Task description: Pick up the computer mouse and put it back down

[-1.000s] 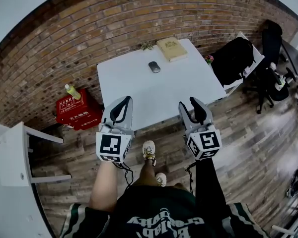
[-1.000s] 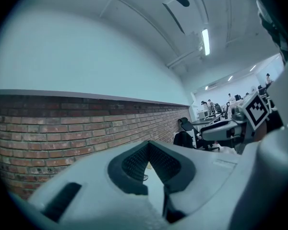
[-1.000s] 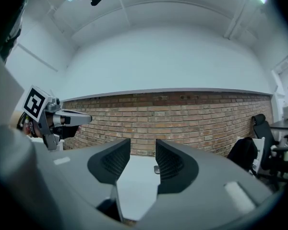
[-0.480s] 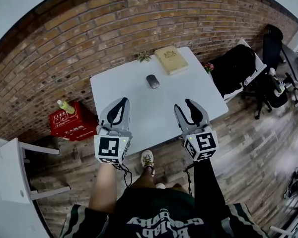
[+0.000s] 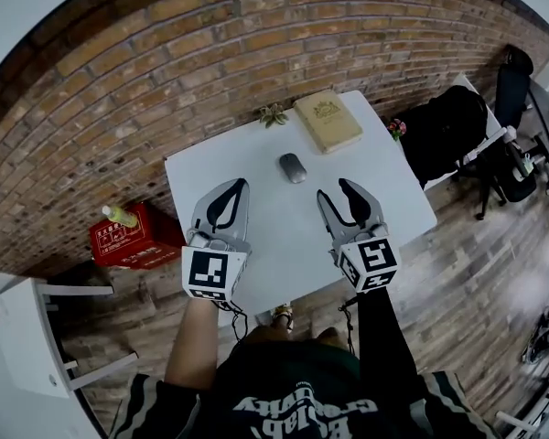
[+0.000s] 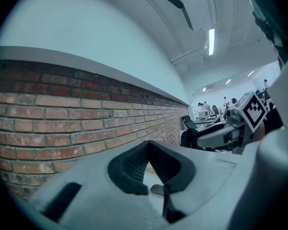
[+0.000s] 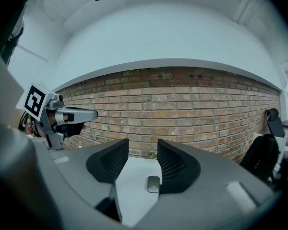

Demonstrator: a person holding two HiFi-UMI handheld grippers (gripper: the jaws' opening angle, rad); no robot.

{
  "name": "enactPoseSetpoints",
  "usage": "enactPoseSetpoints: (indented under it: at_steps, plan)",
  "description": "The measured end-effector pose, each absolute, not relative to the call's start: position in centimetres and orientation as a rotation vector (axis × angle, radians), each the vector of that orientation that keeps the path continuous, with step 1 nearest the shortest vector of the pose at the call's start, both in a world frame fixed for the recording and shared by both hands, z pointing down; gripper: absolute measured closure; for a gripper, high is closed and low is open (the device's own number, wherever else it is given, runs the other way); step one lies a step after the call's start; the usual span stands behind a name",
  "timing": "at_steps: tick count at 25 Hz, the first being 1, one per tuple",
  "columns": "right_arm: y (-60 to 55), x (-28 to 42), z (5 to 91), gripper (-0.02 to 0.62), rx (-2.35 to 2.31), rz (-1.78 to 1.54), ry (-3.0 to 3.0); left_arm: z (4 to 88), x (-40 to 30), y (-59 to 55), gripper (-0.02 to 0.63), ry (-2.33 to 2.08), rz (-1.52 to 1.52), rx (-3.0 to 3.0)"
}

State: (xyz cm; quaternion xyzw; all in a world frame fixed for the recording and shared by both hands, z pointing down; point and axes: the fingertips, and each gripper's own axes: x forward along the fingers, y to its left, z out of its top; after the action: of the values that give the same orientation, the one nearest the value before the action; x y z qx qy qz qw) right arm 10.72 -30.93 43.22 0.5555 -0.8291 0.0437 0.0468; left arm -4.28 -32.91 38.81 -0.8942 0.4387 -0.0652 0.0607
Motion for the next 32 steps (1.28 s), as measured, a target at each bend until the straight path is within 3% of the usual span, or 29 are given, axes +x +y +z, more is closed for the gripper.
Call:
enactPoseSetpoints:
  at_steps: [26,28,32]
  plan:
    - [-42.4,7.0,50.7,0.343,1.494,0.270,-2.427,40.7,-3.7,-42.3,0.600,1.292,-0.143,-2.772]
    - [-43.1,7.0,52.1,0.293,1.458,0.282,-2.385,40.8,-3.8,-42.6,0.600,1.310,-0.144,-2.769]
    - [-44.6,6.7,55.0,0.255,1.379,0.320,-2.312,41.3,-4.4,-43.5,0.600,1.356,-0.156,-2.759]
